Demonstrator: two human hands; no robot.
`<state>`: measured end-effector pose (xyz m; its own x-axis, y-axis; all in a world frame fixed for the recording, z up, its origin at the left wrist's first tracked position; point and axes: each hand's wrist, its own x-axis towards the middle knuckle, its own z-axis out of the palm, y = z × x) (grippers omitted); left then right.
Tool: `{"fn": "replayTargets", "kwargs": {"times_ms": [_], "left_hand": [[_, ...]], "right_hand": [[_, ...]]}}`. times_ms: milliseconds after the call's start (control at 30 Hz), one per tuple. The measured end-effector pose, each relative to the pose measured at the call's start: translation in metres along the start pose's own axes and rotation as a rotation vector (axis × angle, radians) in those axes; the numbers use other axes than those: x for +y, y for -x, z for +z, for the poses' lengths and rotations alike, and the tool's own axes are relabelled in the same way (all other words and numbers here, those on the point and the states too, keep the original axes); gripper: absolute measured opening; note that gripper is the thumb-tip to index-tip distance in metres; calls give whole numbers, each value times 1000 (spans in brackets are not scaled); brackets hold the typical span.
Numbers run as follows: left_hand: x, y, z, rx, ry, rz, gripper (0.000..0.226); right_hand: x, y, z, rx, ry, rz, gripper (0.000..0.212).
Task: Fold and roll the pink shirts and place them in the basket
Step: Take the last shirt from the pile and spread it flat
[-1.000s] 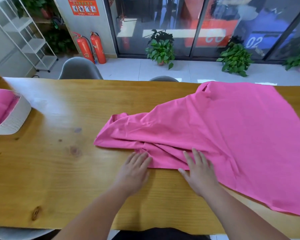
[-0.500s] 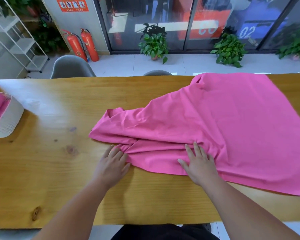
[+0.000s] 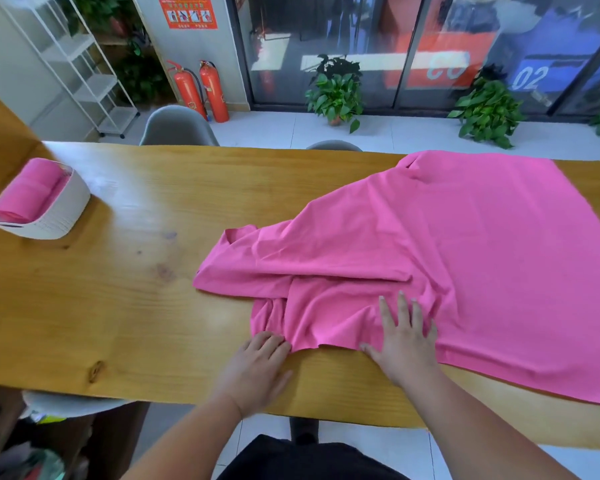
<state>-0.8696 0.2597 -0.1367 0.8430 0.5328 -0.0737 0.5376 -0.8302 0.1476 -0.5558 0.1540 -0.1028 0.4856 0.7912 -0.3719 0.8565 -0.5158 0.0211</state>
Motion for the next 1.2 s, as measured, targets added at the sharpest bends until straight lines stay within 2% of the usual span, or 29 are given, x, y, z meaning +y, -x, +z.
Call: {"fn": "replayTargets", "kwargs": {"times_ms": [167,267,367,433,500,633,767,900,1000,1100,1200], "left_hand": [[22,22,-14,-25,30,-125,49],[28,28,-19,29,72,-218,48],[30,34,-18,104,91,-399,46],[24,37,-18,111,134,-539,49],[11,38,-19,54,147,-638,52],[-24,36,-29,-54,163,-687,57],[-65,26,-36,-134,99,-656,67],[-103,11,-46,-144,89,-551,79],[-134,-12,-67,-13,4,-370,76],[-155,-55,-105,195,-88,-160,73],[-156,-110,-149,376,-136,8,68]], "right_hand": [[27,7,-7,-169,-38,-3,151],[38,11,-18,-267,41,-15,159],[33,15,-24,-289,120,-47,161],[20,17,-25,-281,90,-75,153],[3,19,-28,-223,21,-136,136],[-32,18,-38,-68,-25,-336,97],[-74,6,-52,-15,14,-470,78],[-119,-9,-62,-39,6,-546,70],[-144,-21,-63,-43,-5,-581,74],[-159,-33,-72,1,-44,-544,79],[-158,-50,-85,188,-174,-425,71]]}}
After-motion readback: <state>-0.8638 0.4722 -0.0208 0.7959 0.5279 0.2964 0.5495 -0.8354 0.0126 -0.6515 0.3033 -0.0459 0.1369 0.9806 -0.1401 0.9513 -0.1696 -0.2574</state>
